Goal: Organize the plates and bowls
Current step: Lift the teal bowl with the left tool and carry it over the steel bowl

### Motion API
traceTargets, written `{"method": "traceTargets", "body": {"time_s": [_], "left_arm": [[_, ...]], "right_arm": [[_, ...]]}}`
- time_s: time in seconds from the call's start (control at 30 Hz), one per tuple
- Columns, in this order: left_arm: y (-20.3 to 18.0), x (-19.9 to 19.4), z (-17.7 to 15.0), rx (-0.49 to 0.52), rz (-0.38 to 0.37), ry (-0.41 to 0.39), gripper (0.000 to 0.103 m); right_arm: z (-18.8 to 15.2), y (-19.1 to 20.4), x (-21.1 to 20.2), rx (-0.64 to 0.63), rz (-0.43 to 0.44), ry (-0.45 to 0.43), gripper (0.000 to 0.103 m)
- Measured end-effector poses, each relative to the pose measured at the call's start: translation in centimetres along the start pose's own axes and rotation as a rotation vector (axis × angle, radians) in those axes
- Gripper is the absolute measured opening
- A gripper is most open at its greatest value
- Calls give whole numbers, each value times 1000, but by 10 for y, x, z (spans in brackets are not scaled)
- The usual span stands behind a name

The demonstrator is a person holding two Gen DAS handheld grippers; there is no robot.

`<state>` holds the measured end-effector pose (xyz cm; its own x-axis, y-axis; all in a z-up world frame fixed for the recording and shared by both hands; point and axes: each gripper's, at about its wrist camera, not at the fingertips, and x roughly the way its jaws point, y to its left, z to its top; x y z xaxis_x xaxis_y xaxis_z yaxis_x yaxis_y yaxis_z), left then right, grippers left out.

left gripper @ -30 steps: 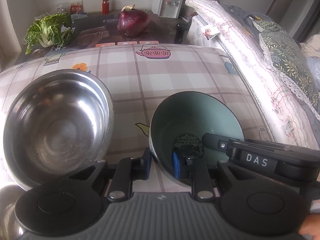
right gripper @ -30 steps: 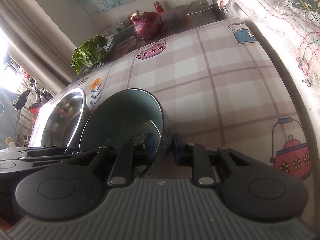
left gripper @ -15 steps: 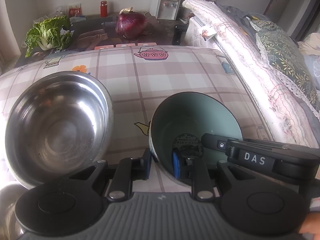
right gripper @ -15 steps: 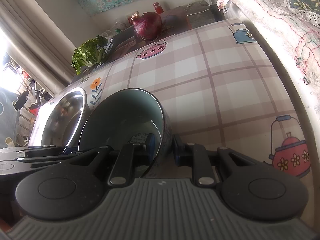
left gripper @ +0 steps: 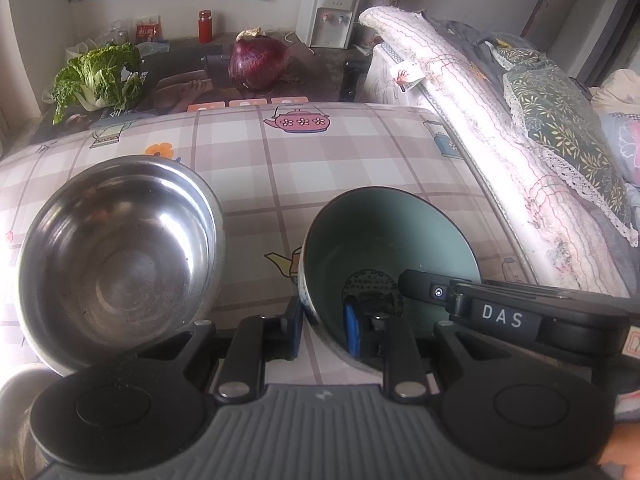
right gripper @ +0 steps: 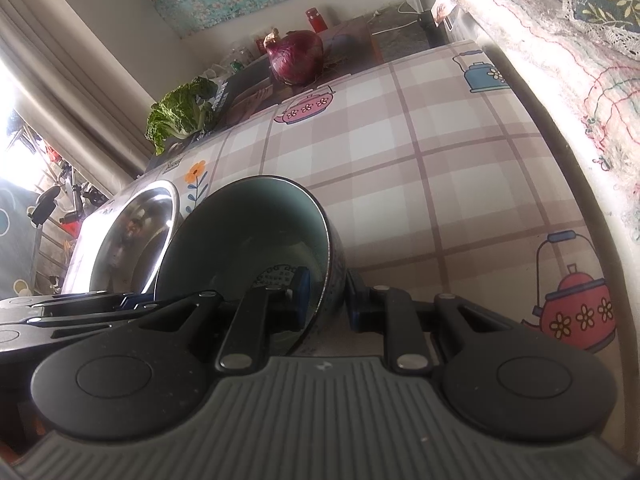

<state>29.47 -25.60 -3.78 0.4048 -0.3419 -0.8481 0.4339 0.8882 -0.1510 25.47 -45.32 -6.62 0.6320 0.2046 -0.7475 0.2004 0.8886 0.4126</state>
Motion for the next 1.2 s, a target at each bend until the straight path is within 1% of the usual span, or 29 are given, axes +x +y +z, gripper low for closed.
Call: {"method": "traceTargets", "body": {"time_s": [0.3, 0.67, 0.97, 1.2], "left_arm": [[0, -17, 1, -1, -6, -27, 23], [13, -49, 2, -18, -6, -75, 23], [40, -79, -1, -55, 11, -124, 23], [71, -98, -2, -92, 26, -155, 23]], "right_arm": [[4, 9, -13, -10, 0, -16, 18], [11, 37, -28, -44, 10, -34, 18], [15, 77, -32, -90, 36, -38, 18], [18, 113, -24, -128, 61, -27, 18]]}}
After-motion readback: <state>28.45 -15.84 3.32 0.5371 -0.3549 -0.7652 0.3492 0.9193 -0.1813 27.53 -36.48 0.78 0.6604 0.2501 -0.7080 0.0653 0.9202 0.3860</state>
